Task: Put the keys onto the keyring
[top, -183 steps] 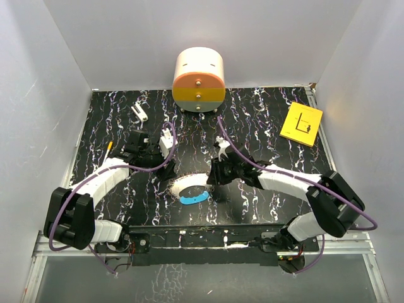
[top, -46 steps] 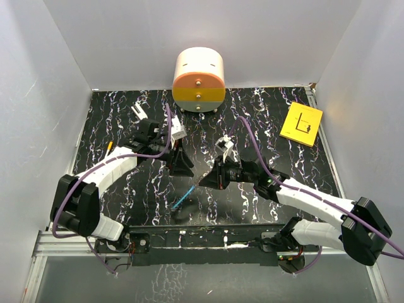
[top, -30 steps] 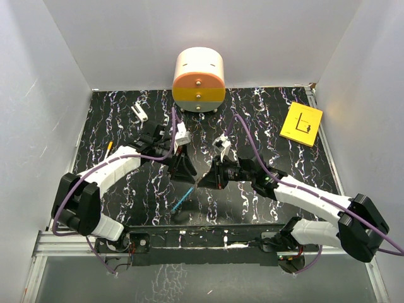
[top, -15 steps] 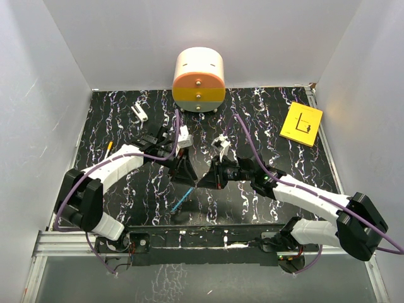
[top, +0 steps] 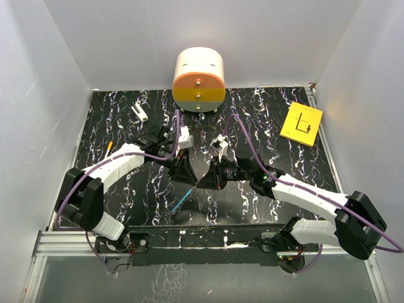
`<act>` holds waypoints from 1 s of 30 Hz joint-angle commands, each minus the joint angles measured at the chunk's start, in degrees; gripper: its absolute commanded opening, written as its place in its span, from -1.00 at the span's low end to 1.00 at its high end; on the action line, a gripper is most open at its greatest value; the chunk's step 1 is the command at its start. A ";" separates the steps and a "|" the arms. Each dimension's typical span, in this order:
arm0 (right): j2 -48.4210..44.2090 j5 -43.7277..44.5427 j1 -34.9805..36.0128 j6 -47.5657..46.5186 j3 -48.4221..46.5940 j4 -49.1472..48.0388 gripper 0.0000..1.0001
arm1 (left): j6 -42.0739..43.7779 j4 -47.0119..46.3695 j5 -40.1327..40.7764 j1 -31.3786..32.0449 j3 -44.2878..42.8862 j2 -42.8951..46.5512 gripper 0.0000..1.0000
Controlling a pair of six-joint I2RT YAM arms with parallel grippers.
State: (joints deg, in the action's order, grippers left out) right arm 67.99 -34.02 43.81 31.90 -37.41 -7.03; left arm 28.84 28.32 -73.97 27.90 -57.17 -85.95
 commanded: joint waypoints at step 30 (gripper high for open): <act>-0.55 -1.37 0.13 0.62 -2.76 -5.89 -0.84 | 52.52 52.71 -11.00 1.27 -15.22 -13.97 -0.82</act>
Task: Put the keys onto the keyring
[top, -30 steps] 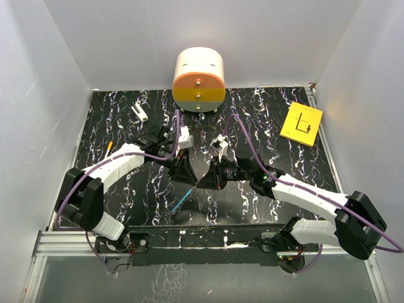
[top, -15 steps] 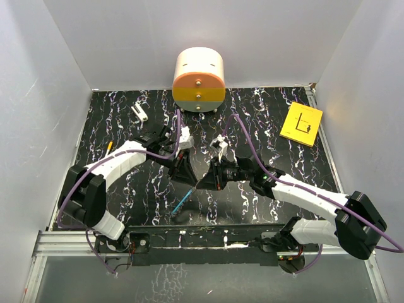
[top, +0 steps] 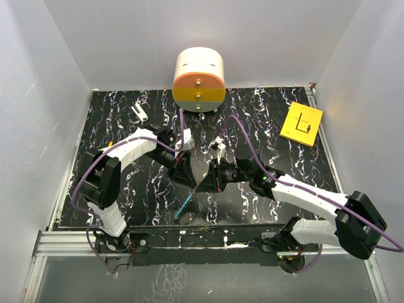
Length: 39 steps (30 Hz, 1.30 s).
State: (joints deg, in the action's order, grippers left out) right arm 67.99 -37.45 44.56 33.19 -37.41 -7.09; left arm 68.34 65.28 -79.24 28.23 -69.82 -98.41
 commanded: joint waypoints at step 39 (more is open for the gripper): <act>-0.44 9.77 2.89 -1.10 -4.34 -4.26 -0.84 | 13.04 15.76 -5.42 1.14 -2.65 -1.72 -0.79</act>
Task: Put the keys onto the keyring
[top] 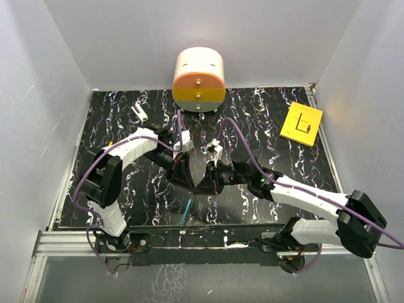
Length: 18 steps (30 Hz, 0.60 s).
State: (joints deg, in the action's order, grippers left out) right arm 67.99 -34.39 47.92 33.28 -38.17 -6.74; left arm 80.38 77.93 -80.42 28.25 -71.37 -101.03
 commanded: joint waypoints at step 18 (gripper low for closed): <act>-4.51 11.29 -0.46 -1.03 -2.17 -5.12 -0.85 | 1.39 3.12 -4.13 1.11 -0.55 -0.06 -0.59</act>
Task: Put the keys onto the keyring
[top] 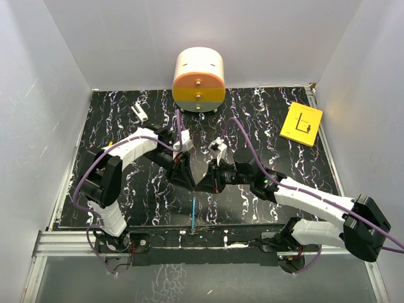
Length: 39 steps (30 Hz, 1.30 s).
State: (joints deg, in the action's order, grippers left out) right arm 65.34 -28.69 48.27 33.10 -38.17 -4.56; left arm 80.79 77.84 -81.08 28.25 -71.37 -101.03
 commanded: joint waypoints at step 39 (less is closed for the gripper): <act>-4.95 8.90 -0.46 -0.79 -3.00 -4.36 -0.80 | -1.10 2.90 -1.98 1.19 -1.62 0.40 -1.00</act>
State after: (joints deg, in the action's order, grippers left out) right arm 64.20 -26.22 48.36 33.32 -38.17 -3.95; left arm 79.42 78.24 -81.95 28.27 -72.44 -103.50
